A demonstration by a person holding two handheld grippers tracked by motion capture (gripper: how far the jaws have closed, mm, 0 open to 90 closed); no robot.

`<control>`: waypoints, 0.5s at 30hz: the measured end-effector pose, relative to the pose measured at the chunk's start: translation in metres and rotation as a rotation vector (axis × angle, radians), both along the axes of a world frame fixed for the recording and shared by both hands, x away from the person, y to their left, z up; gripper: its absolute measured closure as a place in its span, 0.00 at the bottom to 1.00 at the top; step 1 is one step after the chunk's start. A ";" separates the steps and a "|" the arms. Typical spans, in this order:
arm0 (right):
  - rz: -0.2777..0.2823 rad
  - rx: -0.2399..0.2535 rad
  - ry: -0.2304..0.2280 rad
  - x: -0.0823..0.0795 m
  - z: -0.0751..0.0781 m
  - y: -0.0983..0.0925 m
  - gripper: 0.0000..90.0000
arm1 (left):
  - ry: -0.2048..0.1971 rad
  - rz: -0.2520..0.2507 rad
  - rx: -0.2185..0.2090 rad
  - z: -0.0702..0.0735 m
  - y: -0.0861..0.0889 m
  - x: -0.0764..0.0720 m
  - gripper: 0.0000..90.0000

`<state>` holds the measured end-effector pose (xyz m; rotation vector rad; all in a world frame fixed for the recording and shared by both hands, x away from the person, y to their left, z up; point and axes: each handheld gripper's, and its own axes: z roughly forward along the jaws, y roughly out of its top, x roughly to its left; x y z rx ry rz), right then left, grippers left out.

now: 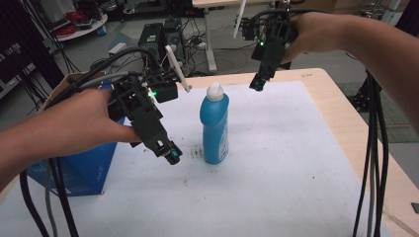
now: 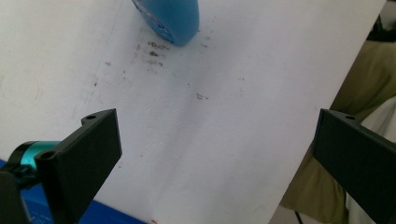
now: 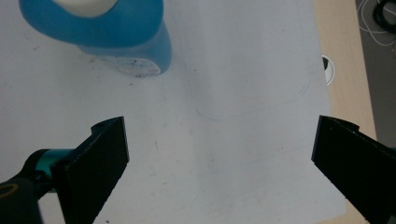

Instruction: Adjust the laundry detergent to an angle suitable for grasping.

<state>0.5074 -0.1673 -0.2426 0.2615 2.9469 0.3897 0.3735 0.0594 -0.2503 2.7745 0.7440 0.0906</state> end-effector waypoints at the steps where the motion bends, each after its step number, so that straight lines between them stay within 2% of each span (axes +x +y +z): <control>1: 0.002 -0.007 0.001 -0.002 -0.002 -0.002 0.03 | -0.001 0.025 -0.007 0.001 0.000 0.002 0.02; 7: -0.005 -0.011 0.011 -0.013 -0.011 -0.011 0.03 | -0.003 0.154 -0.037 0.006 0.000 0.010 0.02; 15: -0.012 0.000 0.021 -0.020 -0.019 -0.022 0.03 | 0.005 0.285 -0.077 0.008 0.000 0.021 0.02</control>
